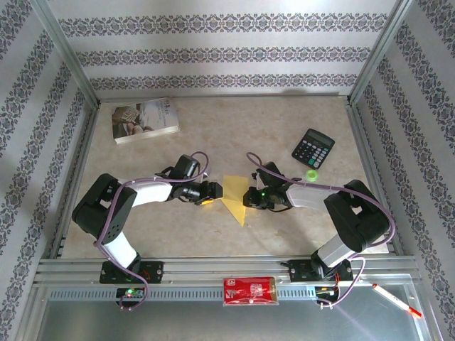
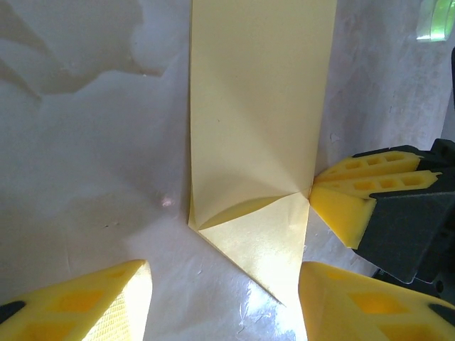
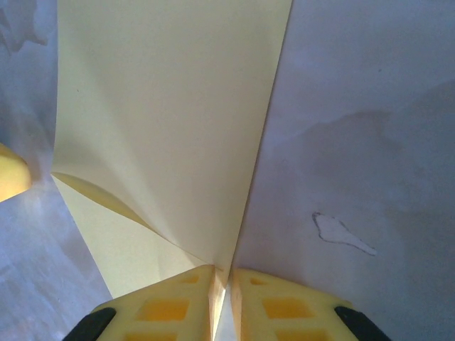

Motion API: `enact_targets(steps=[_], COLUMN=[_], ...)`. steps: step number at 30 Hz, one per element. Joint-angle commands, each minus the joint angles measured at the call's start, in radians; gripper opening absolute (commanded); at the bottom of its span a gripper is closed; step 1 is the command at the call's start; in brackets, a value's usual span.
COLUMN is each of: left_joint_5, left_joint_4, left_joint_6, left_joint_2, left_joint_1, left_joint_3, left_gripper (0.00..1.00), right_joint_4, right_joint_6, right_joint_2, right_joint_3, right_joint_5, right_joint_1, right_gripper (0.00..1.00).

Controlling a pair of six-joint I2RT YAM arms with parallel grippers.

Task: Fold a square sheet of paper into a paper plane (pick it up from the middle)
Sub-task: Fourth fold the wing at the center of the table.

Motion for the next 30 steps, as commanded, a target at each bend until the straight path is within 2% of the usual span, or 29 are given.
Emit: enact_targets(steps=[1, 30], left_joint_5=[-0.011, -0.012], left_joint_4=[-0.042, -0.043], left_joint_6=[0.015, -0.003], left_joint_2=[0.011, 0.031], left_joint_1=[-0.021, -0.046], left_joint_3=[0.035, 0.045], left_gripper=[0.57, 0.59], right_joint_4=[-0.001, 0.013], right_joint_6=[-0.002, -0.022], right_joint_2=[0.043, 0.089], right_joint_3=[-0.003, 0.003], right_joint_5=[0.042, 0.010], right_joint_1=[-0.005, -0.008], right_gripper=[0.18, 0.18])
